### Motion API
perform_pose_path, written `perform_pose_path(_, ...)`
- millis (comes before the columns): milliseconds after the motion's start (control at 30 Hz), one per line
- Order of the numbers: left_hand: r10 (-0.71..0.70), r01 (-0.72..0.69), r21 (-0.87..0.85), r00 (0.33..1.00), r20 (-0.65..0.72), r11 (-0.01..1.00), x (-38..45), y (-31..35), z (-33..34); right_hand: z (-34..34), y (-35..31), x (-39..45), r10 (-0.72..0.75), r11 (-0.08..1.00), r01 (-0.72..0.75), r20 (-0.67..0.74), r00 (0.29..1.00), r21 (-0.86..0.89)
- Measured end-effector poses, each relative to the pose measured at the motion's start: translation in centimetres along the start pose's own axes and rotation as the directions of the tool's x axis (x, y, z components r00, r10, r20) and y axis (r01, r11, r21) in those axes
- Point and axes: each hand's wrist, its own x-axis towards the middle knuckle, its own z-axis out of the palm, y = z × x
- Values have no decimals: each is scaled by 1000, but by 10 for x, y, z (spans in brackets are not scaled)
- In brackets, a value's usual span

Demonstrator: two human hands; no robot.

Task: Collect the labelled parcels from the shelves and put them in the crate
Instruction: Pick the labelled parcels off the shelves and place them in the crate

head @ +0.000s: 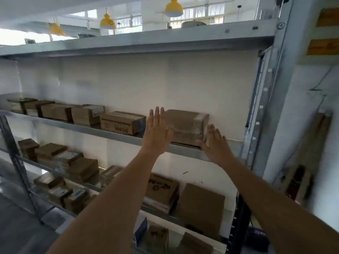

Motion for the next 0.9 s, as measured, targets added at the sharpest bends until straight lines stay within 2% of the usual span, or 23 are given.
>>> perform_pose_path(67,-82,83,-97,997,11,992,11,-14,13,12,-10,13,53,988,-49,-25,998,143)
perform_pose_path(133,-172,177,-202,984,39,963,23,-30,34,22,-20,21,133,932,-113,-35,991,345)
perform_pose_path(200,-273,282,-388,959,78,878,36,-40,51,31,-25,27,235,853,-216,20,972,475)
perform_pose_path(333,-350,389,-705,913,210,593,48,-43,63,38,-25,33,303,841,-311,89,949,442)
perform_pose_path(433,-353,484,-765,867,353,425,47,-43,67,36,-20,33,314,849,-329,107,943,413)
perform_pose_path(500,-352,535,-752,838,417,384,43,-46,70,35,-21,30,321,868,-333,96,942,369)
perform_pose_path(600,-362,557,-761,820,442,332,39,-52,67,31,-22,28,317,828,-304,54,947,471)
perform_pose_path(767,-488,484,-873,775,401,52,62,-59,42,8,-27,30,413,640,-176,-141,900,748)
perform_pose_path(833,-486,400,-916,800,352,-6,70,-56,30,-3,-33,36,452,522,-137,-137,881,842)
perform_pose_path(900,-470,372,-928,816,336,-17,74,-50,22,-13,-42,38,433,505,-131,-120,893,853)
